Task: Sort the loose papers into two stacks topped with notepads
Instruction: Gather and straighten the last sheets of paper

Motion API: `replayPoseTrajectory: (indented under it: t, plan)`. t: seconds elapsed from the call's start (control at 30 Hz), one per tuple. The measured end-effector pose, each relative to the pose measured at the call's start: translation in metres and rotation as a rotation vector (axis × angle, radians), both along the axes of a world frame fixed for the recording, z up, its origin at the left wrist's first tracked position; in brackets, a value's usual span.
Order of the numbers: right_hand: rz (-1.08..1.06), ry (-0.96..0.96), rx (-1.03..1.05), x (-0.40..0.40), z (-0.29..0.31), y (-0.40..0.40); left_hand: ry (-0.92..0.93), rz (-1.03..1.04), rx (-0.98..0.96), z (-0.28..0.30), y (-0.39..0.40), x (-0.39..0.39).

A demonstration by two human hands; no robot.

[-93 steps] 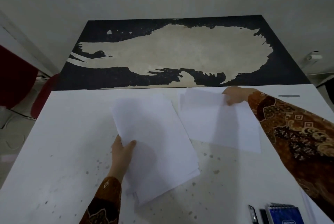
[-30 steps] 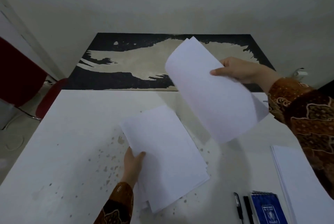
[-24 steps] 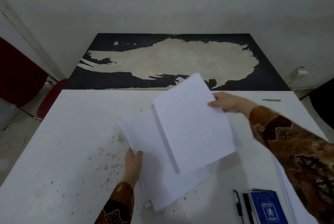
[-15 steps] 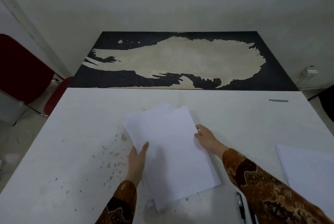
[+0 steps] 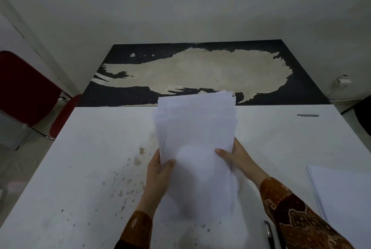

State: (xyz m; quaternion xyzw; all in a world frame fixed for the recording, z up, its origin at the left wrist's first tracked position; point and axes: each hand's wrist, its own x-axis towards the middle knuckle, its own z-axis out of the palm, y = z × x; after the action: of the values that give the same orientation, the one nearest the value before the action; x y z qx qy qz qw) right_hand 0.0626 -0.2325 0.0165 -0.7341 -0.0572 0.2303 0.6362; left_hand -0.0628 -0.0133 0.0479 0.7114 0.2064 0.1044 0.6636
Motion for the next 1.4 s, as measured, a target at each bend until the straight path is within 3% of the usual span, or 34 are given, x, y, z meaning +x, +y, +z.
replayPoseTrajectory:
  t: [0.17,0.3,0.57,0.8,1.07,1.4]
  plan:
    - [-0.248,-0.232,0.114,-0.009,0.043,-0.003,-0.113,0.032,0.031,0.028,-0.007,0.011]
    - [-0.243,-0.346,0.105,-0.021,0.057,-0.006,-0.15,0.104,0.009,0.035,-0.013,0.015]
    - [-0.188,-0.285,0.069,-0.035,0.043,-0.012,-0.128,0.129,0.001,0.035,-0.022,0.014]
    - [-0.109,-0.204,0.06,-0.044,0.032,-0.014,-0.224,0.164,0.031,0.053,-0.022,0.013]
    - [-0.126,-0.286,0.109,-0.052,0.053,0.007,-0.297,0.28,0.14,0.076,-0.018,0.012]
    - [-0.173,-0.226,0.117,-0.054,0.051,0.008,-0.3,0.281,0.033,0.069,-0.015,0.003]
